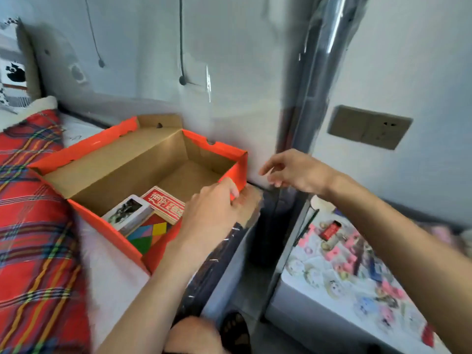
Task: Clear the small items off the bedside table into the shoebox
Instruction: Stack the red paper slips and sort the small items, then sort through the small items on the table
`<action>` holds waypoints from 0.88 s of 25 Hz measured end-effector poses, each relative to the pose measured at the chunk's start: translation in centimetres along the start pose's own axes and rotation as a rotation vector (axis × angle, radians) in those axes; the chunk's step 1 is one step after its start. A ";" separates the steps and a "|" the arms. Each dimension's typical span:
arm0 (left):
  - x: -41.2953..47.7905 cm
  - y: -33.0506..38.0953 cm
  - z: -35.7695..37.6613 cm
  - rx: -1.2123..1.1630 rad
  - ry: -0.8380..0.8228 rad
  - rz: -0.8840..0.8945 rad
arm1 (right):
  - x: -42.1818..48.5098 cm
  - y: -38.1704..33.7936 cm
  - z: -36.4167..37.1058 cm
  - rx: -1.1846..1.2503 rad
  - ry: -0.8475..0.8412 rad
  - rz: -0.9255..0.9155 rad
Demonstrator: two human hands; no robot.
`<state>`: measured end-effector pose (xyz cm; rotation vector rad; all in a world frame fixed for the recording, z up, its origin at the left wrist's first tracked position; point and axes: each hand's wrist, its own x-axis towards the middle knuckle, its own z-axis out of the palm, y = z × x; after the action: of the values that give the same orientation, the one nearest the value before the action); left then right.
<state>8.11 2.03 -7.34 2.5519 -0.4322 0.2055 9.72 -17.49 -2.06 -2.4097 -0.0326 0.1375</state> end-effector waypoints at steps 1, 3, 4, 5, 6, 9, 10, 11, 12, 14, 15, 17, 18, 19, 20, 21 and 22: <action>-0.2 1.9 2.0 -0.013 -0.035 0.038 | -2.7 2.5 -1.5 0.057 0.043 0.046; -0.7 5.7 6.8 -0.045 -0.122 0.123 | -7.9 8.1 -3.1 0.128 0.150 0.155; -0.9 7.5 9.5 -0.047 -0.180 0.164 | -10.5 11.0 -3.3 0.139 0.210 0.220; -1.0 8.3 11.7 -0.018 -0.215 0.191 | -12.3 13.3 -2.8 0.144 0.252 0.274; -1.0 9.0 13.8 0.049 -0.234 0.213 | -14.0 15.6 -2.2 0.147 0.278 0.324; -0.2 10.2 19.4 0.268 -0.213 0.236 | -17.1 21.6 -0.3 0.102 0.309 0.432; 0.3 10.3 20.7 0.303 -0.199 0.223 | -17.4 23.1 0.2 0.086 0.326 0.458; 0.8 10.4 22.0 0.323 -0.192 0.211 | -17.4 24.5 0.6 0.065 0.344 0.478; 1.3 10.4 22.9 0.338 -0.198 0.201 | -17.0 25.4 1.0 0.036 0.358 0.487; 1.7 10.3 23.9 0.366 -0.223 0.189 | -15.2 26.0 1.4 -0.055 0.381 0.469; 1.8 10.4 24.4 0.384 -0.234 0.189 | -13.8 26.3 1.6 -0.117 0.398 0.454; 2.1 10.8 24.8 0.403 -0.250 0.193 | -10.7 26.2 2.2 -0.276 0.409 0.439; 2.2 10.9 24.8 0.402 -0.261 0.188 | -9.2 26.1 2.6 -0.360 0.398 0.444; 2.3 11.1 24.6 0.390 -0.272 0.177 | -7.9 25.9 2.9 -0.444 0.384 0.458; 2.5 11.2 24.2 0.358 -0.278 0.161 | -6.9 25.7 3.2 -0.511 0.365 0.482; 2.6 11.2 23.8 0.303 -0.274 0.137 | -6.2 25.6 3.4 -0.551 0.345 0.508; 2.8 11.2 23.4 0.229 -0.267 0.112 | -5.7 25.7 3.6 -0.566 0.330 0.537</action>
<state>8.21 -20.18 -21.03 2.7939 -0.6893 -0.0512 3.33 -34.64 -21.35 -2.9118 0.8308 -0.0351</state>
